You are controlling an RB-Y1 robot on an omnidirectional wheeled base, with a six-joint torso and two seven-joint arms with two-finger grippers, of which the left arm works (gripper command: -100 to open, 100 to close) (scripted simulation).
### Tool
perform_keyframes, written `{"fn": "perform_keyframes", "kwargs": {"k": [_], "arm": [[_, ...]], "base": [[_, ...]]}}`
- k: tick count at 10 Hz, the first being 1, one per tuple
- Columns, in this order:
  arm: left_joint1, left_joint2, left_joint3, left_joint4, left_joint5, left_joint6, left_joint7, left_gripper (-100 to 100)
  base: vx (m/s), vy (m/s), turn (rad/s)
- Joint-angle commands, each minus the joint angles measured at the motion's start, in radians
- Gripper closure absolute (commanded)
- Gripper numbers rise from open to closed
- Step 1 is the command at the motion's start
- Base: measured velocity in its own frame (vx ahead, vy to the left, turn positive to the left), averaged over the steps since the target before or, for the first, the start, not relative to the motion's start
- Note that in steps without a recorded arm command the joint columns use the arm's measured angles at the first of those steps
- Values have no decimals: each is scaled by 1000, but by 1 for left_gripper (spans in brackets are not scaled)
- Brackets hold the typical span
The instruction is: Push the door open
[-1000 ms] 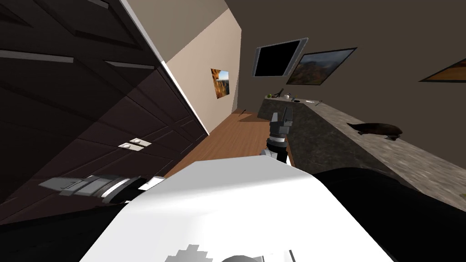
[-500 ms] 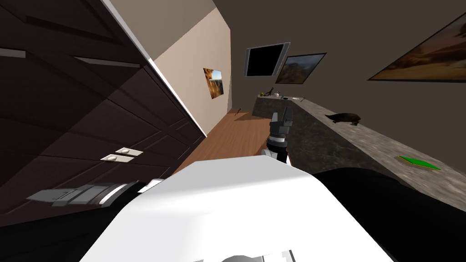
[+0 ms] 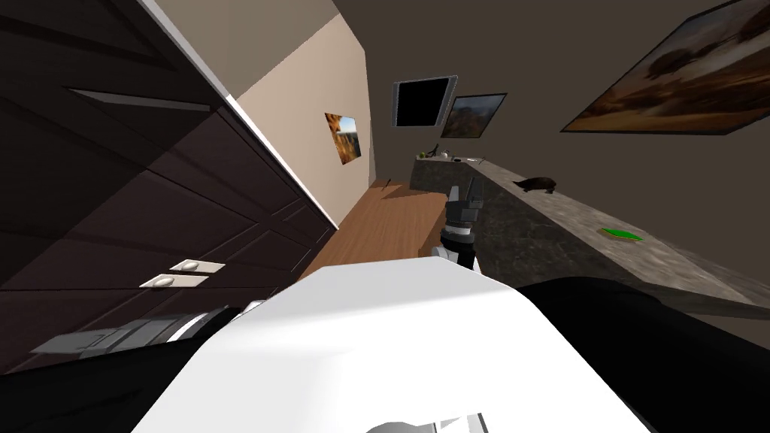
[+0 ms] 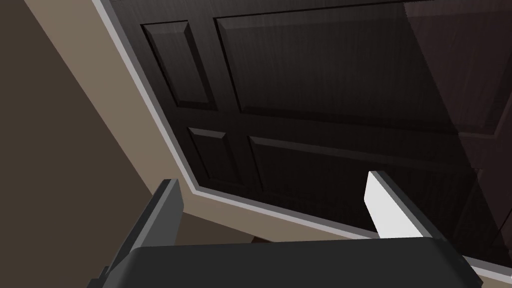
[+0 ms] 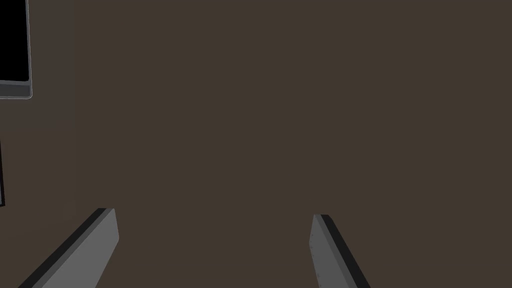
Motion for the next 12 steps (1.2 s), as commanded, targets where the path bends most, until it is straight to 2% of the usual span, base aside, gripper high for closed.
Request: {"fn": "perform_keyframes", "kwargs": {"k": [1, 12], "arm": [[-14, -1, 28, 25, -1, -3, -7, -100], [-92, -40, 243, 180, -5, -18, -41, -100]], "base": [[-72, 175, -214], [-110, 175, -254]]}}
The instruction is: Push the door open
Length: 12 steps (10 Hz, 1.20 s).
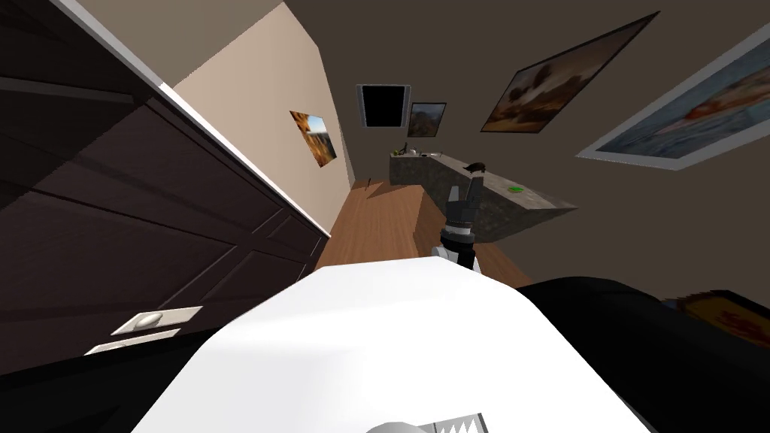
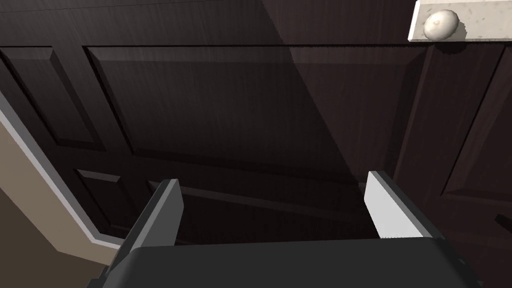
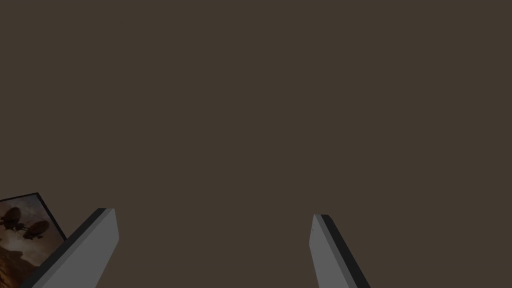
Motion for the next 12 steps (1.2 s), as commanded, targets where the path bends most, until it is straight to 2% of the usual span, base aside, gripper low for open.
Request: {"fn": "perform_keyframes", "kwargs": {"k": [1, 6, 7, 12], "arm": [[-6, 0, 28, 26, 0, 1, -1, -100], [-35, -23, 106, 81, -2, -5, -14, -100], [-44, -32, 128, 97, -2, -7, -17, -100], [-71, -63, 198, 145, -4, -12, -28, -100]], "base": [[-137, 161, -249], [-118, 144, -212], [-129, 145, -246], [-141, 149, -202]]}}
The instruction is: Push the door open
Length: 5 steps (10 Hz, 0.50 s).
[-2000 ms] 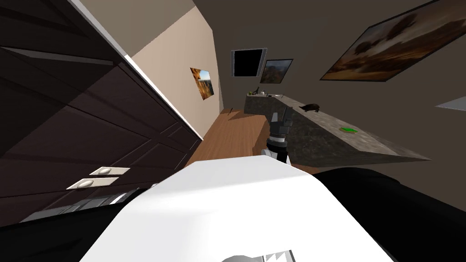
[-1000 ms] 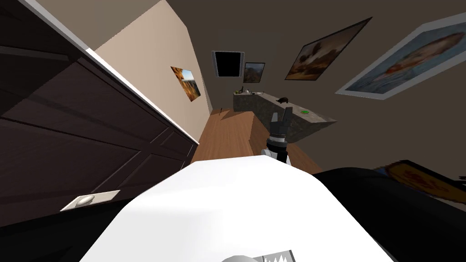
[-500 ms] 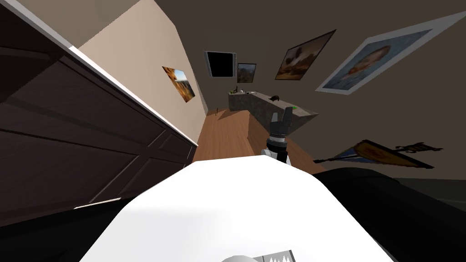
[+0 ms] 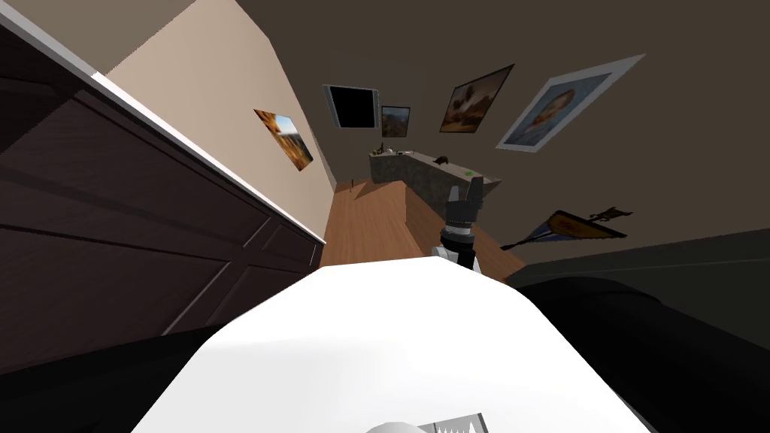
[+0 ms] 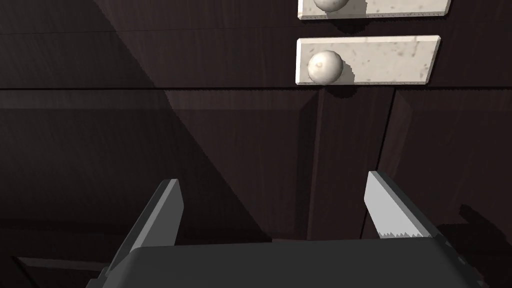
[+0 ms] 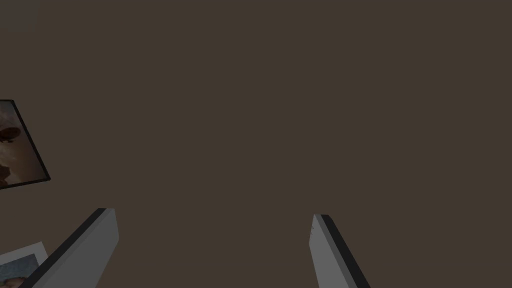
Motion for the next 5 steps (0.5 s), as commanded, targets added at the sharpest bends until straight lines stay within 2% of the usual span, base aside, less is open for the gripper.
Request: {"fn": "perform_keyframes", "kwargs": {"k": [1, 5], "arm": [[-6, -8, 20, 21, -1, -6, -2, -100], [-27, -36, 67, 52, -3, -11, -10, -100]], "base": [[-88, 131, -166], [-140, 160, -161]]}}
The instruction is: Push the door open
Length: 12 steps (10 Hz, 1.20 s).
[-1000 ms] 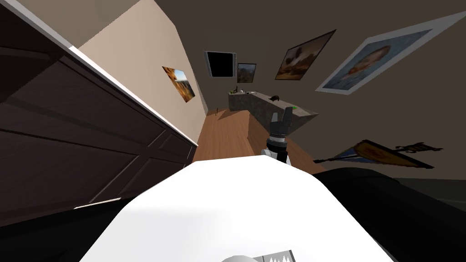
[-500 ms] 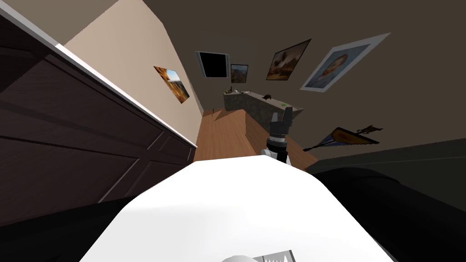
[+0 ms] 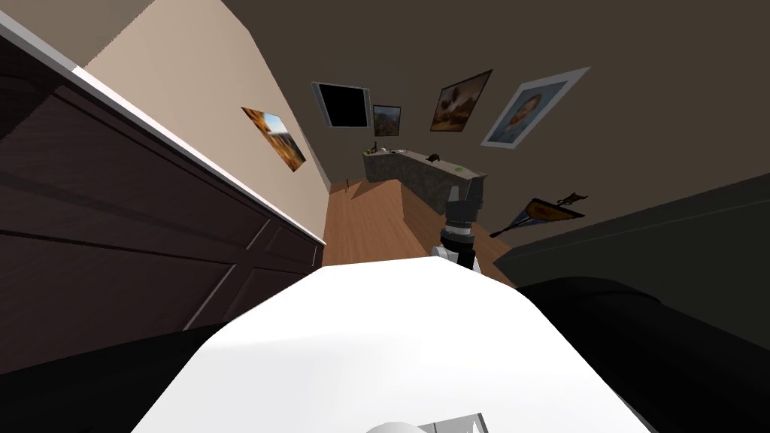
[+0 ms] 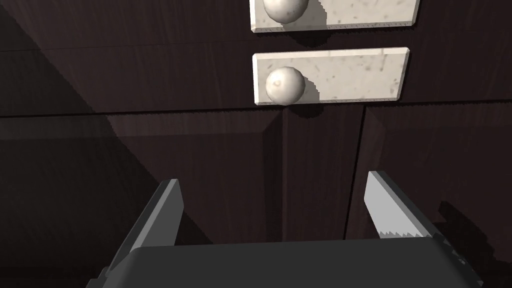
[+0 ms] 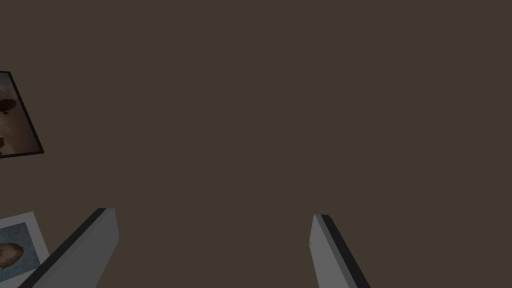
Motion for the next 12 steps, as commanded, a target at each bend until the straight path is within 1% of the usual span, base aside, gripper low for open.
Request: {"fn": "perform_keyframes", "kwargs": {"k": [1, 2, 3, 6, 12], "arm": [[-8, -7, 17, 17, -1, -4, -3, -100], [-3, -1, 10, 19, -1, -6, 0, -100], [-3, 5, 10, 22, -1, -8, -1, -100], [-2, 11, 9, 22, 0, -9, -2, -100], [-1, 28, 7, 22, 2, -11, -5, -100]], "base": [[-128, 137, -171], [-60, 62, -37], [-169, 33, -8], [-187, 49, -12], [-220, 45, -10]]}}
